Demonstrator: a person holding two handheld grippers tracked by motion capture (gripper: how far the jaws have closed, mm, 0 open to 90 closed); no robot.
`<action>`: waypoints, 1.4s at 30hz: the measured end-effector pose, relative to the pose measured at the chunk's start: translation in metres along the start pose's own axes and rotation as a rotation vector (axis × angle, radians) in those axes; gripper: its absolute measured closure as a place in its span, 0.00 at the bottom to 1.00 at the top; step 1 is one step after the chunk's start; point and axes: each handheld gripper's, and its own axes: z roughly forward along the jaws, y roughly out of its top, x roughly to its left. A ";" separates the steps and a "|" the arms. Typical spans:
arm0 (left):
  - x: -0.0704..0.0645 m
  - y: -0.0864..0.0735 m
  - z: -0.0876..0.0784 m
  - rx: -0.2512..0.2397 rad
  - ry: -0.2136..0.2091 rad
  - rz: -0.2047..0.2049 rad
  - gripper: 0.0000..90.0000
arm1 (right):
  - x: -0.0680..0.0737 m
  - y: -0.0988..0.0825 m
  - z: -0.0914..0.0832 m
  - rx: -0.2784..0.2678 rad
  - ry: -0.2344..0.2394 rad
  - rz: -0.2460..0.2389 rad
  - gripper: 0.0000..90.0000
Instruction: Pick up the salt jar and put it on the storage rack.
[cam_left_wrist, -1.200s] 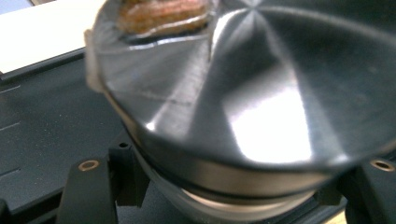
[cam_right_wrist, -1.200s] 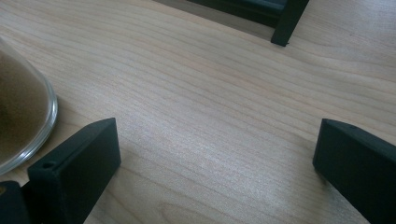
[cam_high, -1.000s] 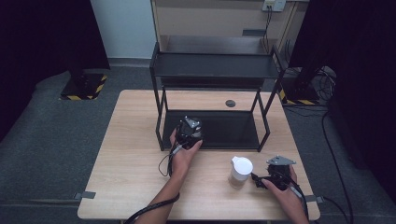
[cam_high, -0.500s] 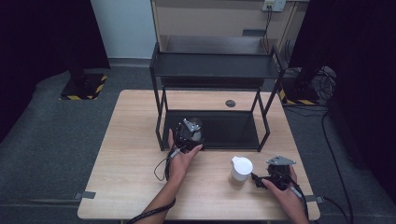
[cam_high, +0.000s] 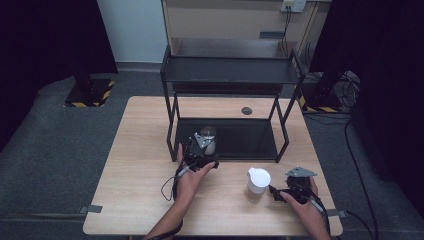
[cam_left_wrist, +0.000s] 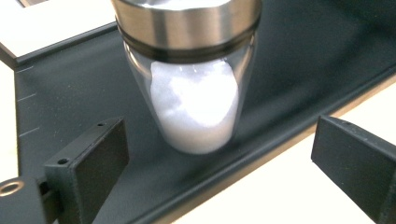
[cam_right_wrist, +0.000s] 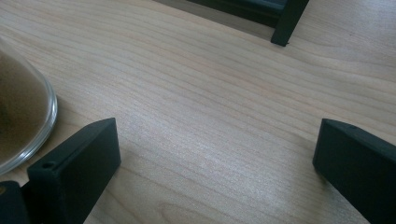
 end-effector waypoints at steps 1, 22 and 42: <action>-0.001 -0.001 -0.002 -0.004 0.000 0.001 0.03 | 0.000 0.000 0.000 0.000 0.000 0.000 0.01; -0.012 -0.027 -0.037 0.008 -0.025 0.044 0.04 | 0.001 0.000 0.000 0.001 -0.003 0.001 0.01; -0.005 -0.052 -0.062 0.050 -0.065 0.079 0.04 | 0.001 0.000 0.000 0.001 -0.004 0.001 0.01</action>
